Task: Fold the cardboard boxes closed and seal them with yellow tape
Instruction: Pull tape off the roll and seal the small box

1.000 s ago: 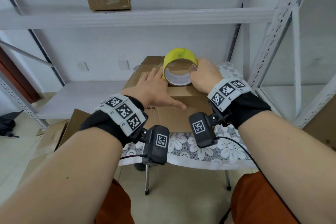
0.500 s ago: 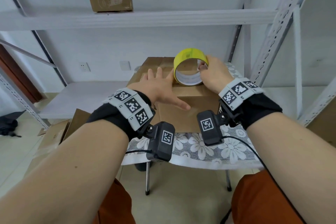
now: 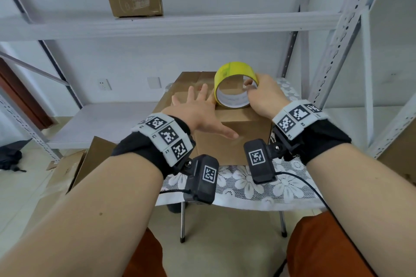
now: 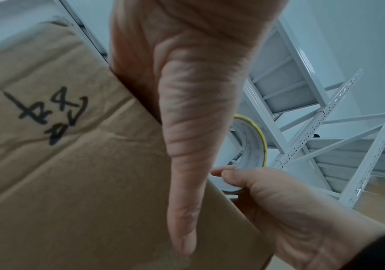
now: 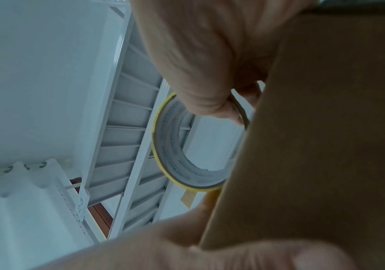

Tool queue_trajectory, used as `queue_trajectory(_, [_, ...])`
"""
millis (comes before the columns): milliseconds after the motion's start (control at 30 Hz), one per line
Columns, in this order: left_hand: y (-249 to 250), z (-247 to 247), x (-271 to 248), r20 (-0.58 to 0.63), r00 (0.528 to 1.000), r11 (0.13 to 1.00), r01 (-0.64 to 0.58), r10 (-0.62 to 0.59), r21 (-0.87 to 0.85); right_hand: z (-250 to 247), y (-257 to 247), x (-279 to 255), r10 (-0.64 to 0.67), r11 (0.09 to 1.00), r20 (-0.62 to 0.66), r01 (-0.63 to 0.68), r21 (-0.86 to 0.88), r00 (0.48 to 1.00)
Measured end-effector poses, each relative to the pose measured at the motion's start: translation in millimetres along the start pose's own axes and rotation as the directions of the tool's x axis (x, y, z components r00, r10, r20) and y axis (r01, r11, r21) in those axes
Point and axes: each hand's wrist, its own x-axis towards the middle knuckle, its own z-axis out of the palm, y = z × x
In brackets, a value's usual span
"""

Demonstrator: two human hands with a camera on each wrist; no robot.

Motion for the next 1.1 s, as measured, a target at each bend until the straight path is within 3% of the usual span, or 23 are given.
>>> queue_trajectory(333, [9.7, -2.1, 0.9, -0.007, 1.0, 1.0, 0.008, -0.008, 0.027, -14.6, 3.0, 1.1, -0.021, 1.0, -0.039, 0.021, 0.004, 0.999])
queue_trajectory(500, [14.5, 7.7, 10.5, -0.14, 0.976, 0.986, -0.163, 0.167, 0.04, -9.9, 4.9, -1.3, -0.008, 1.0, -0.045, 0.009, 0.01, 0.999])
queue_trajectory(933, [12.5, 5.0, 13.7, -0.098, 0.983, 0.988, -0.15, 0.153, 0.042, -7.3, 8.1, -3.1, 0.055, 0.998, -0.039, -0.055, -0.006, 0.998])
queue_trajectory(1100, [15.9, 2.8, 8.9, -0.096, 0.985, 0.989, -0.142, 0.144, 0.03, -24.0, 13.6, -0.2, 0.06, 0.995, -0.04, -0.056, 0.081, 0.997])
